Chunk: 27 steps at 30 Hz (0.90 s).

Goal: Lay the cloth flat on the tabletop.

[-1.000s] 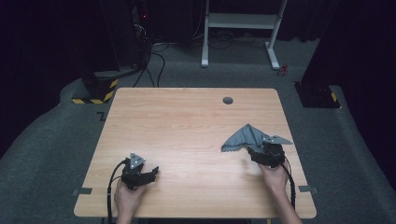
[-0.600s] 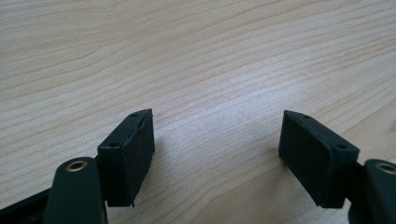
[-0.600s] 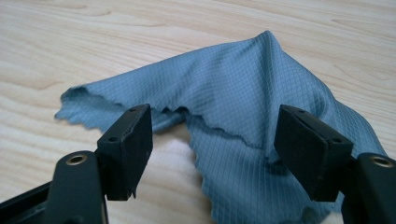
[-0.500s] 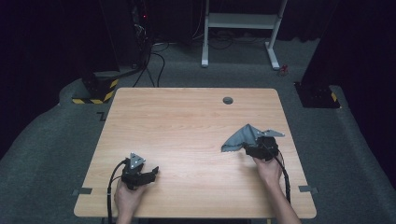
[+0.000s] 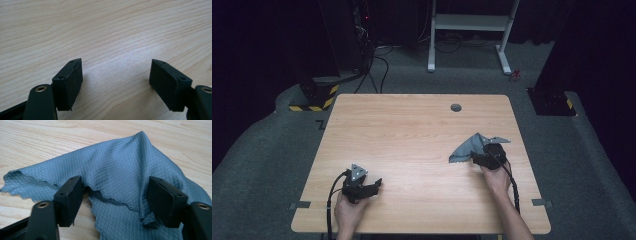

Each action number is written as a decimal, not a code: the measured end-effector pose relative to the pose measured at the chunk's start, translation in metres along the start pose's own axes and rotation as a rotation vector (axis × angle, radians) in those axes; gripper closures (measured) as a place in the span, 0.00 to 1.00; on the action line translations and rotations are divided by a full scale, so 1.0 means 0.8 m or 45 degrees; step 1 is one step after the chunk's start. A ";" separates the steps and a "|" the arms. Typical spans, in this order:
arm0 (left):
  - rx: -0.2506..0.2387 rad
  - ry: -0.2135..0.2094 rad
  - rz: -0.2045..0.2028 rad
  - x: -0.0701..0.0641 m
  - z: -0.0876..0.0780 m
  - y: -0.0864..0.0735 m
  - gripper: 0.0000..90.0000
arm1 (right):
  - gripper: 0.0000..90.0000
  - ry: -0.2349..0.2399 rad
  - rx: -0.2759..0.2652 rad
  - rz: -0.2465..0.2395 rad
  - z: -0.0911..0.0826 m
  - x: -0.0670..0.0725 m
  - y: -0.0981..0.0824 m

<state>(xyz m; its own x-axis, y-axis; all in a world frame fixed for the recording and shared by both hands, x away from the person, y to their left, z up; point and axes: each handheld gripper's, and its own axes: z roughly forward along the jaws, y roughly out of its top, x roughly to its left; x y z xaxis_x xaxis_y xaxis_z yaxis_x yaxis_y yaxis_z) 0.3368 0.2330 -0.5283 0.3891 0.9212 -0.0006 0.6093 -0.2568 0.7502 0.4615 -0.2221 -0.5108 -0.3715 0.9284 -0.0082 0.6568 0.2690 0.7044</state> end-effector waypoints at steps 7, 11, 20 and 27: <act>-0.001 -0.002 0.000 0.001 0.000 0.000 0.30 | 0.36 -0.008 0.028 0.001 0.005 -0.002 0.000; 0.000 -0.001 0.000 0.001 0.000 0.000 0.30 | 0.42 -0.044 0.054 -0.041 0.007 0.002 0.001; 0.000 -0.002 -0.001 0.000 0.000 0.000 0.30 | 0.74 -0.065 0.074 -0.083 0.001 -0.006 0.002; 0.001 -0.001 0.001 0.000 0.000 0.000 0.30 | 0.95 -0.055 0.079 -0.092 -0.001 -0.011 0.004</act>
<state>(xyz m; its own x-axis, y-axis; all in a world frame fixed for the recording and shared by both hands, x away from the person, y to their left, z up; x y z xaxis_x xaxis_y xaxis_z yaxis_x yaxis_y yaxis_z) 0.3368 0.2334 -0.5281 0.3899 0.9209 -0.0009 0.6096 -0.2574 0.7497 0.4666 -0.2295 -0.5079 -0.3919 0.9157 -0.0891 0.6692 0.3502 0.6554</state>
